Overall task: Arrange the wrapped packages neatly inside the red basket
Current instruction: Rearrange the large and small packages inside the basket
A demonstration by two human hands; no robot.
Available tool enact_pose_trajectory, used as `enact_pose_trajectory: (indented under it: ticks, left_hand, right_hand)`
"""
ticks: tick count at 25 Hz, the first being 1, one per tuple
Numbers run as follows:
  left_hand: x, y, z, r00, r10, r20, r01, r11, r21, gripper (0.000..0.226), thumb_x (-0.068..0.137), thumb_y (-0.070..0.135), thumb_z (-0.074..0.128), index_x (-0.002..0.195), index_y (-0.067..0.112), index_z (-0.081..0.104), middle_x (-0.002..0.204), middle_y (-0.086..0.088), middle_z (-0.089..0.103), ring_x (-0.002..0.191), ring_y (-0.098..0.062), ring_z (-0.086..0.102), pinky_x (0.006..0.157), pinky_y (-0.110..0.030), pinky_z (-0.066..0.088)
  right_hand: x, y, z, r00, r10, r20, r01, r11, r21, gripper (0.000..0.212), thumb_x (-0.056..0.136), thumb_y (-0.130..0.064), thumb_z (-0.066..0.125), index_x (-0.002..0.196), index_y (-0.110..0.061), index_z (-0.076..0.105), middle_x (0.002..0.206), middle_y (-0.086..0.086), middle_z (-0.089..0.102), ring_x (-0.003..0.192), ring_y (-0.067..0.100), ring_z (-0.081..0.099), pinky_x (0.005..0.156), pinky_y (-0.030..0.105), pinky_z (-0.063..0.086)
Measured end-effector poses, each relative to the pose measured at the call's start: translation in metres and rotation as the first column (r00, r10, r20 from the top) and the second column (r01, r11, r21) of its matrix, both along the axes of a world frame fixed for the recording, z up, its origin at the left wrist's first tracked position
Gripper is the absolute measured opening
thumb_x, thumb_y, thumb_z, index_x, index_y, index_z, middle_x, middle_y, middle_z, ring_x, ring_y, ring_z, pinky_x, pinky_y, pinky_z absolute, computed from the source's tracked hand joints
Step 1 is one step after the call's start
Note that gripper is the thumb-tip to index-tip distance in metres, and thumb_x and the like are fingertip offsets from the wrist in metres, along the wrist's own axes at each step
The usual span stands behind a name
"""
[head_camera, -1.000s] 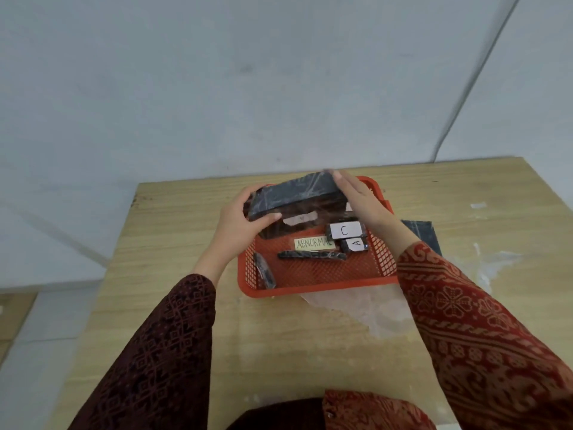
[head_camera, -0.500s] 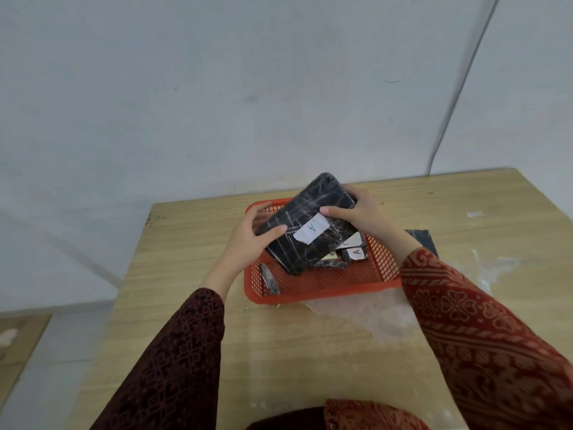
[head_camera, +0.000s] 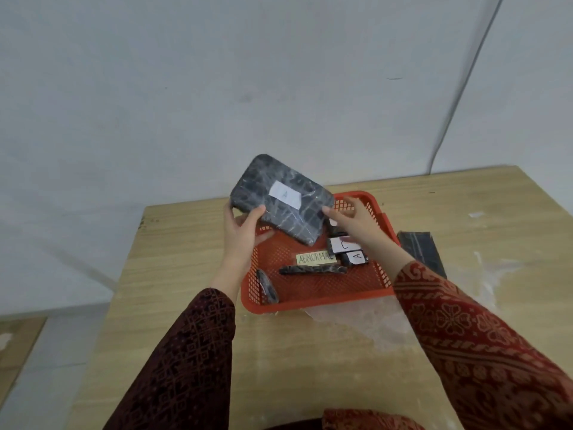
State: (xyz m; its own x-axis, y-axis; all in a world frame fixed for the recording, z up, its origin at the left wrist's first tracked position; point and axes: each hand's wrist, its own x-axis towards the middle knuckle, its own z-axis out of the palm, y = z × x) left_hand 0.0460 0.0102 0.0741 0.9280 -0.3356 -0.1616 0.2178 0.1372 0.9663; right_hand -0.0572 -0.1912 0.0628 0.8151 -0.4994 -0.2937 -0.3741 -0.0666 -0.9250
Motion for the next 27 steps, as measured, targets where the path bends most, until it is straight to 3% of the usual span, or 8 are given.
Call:
enact_pose_trajectory:
  ticks: [3,7,11,15,18,22,25,27]
  left_hand:
    - [-0.003,-0.006,-0.022,0.996,0.088,-0.016,-0.086,0.99,0.108,0.058,0.077,0.028,0.076,0.12,0.02,0.037,0.116,-0.007,0.056,0.103,-0.02,0.063,0.077,-0.037,0.058]
    - [-0.003,-0.009,-0.042,0.983,0.012,0.184,-0.096,0.886,0.455,0.059,0.073,0.039,0.078,0.114,0.019,0.04,0.114,-0.001,0.057,0.096,-0.011,0.059,0.07,-0.013,0.044]
    - [0.007,-0.006,-0.056,0.932,-0.104,0.346,-0.147,0.766,0.626,0.06,0.071,0.035,0.08,0.115,0.017,0.043,0.116,0.002,0.049,0.11,-0.019,0.051,0.084,-0.025,0.039]
    - [0.007,-0.013,-0.069,0.857,-0.346,0.382,-0.07,0.657,0.751,0.09,0.078,0.026,0.076,0.146,0.025,0.017,0.141,-0.016,0.031,0.125,-0.026,0.04,0.101,-0.034,0.035]
    - [0.002,-0.02,-0.081,0.79,-0.444,0.422,-0.161,0.513,0.843,0.064,0.089,0.029,0.063,0.142,0.01,0.032,0.141,-0.022,0.026,0.127,-0.036,0.035,0.101,-0.039,0.038]
    - [0.005,-0.022,-0.094,0.72,-0.582,0.378,-0.223,0.321,0.92,0.057,0.096,0.038,0.045,0.141,0.003,0.036,0.146,-0.026,0.027,0.13,-0.044,0.028,0.107,-0.047,0.026]
    - [0.003,-0.02,-0.108,0.649,-0.68,0.341,-0.172,0.306,0.937,0.062,0.097,0.035,0.043,0.147,0.005,0.024,0.154,-0.027,0.016,0.144,-0.041,0.004,0.117,-0.046,0.006]
    - [-0.001,-0.018,-0.116,0.634,-0.718,0.288,-0.117,0.28,0.953,0.068,0.097,0.028,0.043,0.15,0.004,0.007,0.157,-0.026,0.001,0.145,-0.037,-0.009,0.118,-0.044,-0.002]
  right_hand:
    - [-0.001,0.007,-0.031,1.0,0.029,-0.01,-0.026,0.965,0.261,0.064,0.085,-0.038,0.065,0.137,-0.011,0.039,0.121,0.01,0.06,0.103,0.023,0.065,0.077,0.033,0.059]
    - [0.021,-0.001,-0.051,1.0,-0.012,-0.027,0.016,0.99,0.141,0.035,0.09,-0.016,0.062,0.123,-0.005,0.054,0.116,0.019,0.065,0.098,0.03,0.067,0.083,0.044,0.058]
    - [0.034,-0.008,-0.068,0.994,0.006,-0.111,-0.006,1.0,0.002,0.037,0.093,-0.016,0.056,0.128,-0.005,0.054,0.116,0.017,0.064,0.099,0.029,0.065,0.08,0.037,0.057]
    - [0.037,-0.01,-0.082,0.98,0.009,-0.199,-0.045,0.983,-0.178,0.037,0.092,-0.023,0.059,0.125,-0.007,0.056,0.112,0.013,0.066,0.089,0.026,0.064,0.073,0.036,0.056]
    - [0.041,-0.009,-0.086,0.974,-0.004,-0.227,-0.059,0.962,-0.267,0.041,0.092,-0.023,0.059,0.128,-0.005,0.054,0.112,0.013,0.066,0.086,0.02,0.059,0.067,0.024,0.046]
    - [0.045,-0.003,-0.087,0.977,-0.002,-0.212,-0.059,0.959,-0.279,0.047,0.092,-0.016,0.057,0.136,-0.006,0.044,0.123,0.016,0.061,0.105,0.026,0.06,0.077,0.027,0.046]
    - [0.04,0.003,-0.083,0.991,0.025,-0.129,-0.065,0.946,-0.317,0.048,0.091,-0.011,0.057,0.137,-0.009,0.043,0.127,0.013,0.059,0.109,0.026,0.058,0.083,0.028,0.047]
    - [0.036,0.009,-0.083,0.99,0.074,-0.122,-0.118,0.906,-0.407,0.047,0.092,-0.011,0.055,0.137,-0.008,0.045,0.134,0.014,0.054,0.121,0.027,0.052,0.096,0.032,0.044]
